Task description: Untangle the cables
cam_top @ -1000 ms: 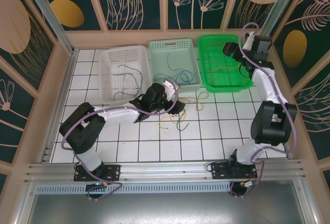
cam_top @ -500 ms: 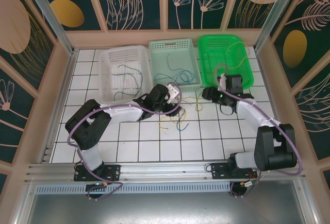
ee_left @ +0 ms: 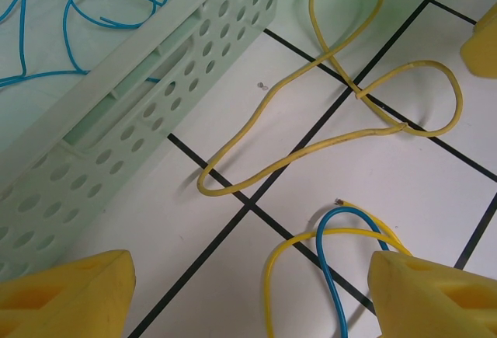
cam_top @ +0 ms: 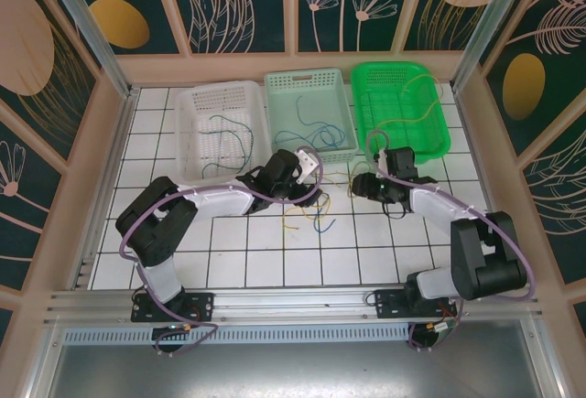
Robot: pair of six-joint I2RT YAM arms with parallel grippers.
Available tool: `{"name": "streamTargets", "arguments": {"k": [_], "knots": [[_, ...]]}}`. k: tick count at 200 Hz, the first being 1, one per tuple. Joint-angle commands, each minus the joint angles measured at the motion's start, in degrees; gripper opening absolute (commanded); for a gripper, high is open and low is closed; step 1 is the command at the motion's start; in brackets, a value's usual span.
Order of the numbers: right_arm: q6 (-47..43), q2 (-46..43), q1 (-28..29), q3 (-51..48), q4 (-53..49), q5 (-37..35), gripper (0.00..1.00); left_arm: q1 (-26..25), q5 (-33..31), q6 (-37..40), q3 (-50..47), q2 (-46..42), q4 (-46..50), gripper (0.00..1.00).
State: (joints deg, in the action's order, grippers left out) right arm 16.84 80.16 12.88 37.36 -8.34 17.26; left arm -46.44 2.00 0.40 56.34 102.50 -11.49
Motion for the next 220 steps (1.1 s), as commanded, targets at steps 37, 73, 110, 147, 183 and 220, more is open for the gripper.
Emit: {"name": "streamTargets", "arguments": {"k": [37, 73, 110, 147, 183, 220], "knots": [[-0.2, 7.1, 1.9, 1.7, 4.1, -1.1, 0.48, -0.2, -0.3, -0.4, 0.7, -0.9, 0.5, 0.79], [0.6, 9.7, 3.3, 3.1, 6.1, -4.6, 0.29, -0.2, 0.1, -0.3, 1.1, -0.7, 0.5, 0.79], [-0.8, 5.9, 5.7, 1.3, 8.2, -8.0, 0.0, -0.2, 0.1, 0.0, 1.2, -0.9, 0.7, 0.79], [-1.9, -5.5, 7.0, -0.3, 2.8, -8.2, 0.0, -0.2, 0.4, 1.4, 0.6, -2.7, 0.4, 0.79], [-4.1, -13.0, 7.1, 1.6, -7.2, -6.4, 0.0, -1.3, 0.1, 8.6, -2.7, -8.5, 0.1, 0.79], [-5.7, -13.3, 7.1, 4.5, -11.0, -3.6, 0.0, -3.3, -1.1, 14.4, -4.6, -12.7, -0.8, 0.8]]}}
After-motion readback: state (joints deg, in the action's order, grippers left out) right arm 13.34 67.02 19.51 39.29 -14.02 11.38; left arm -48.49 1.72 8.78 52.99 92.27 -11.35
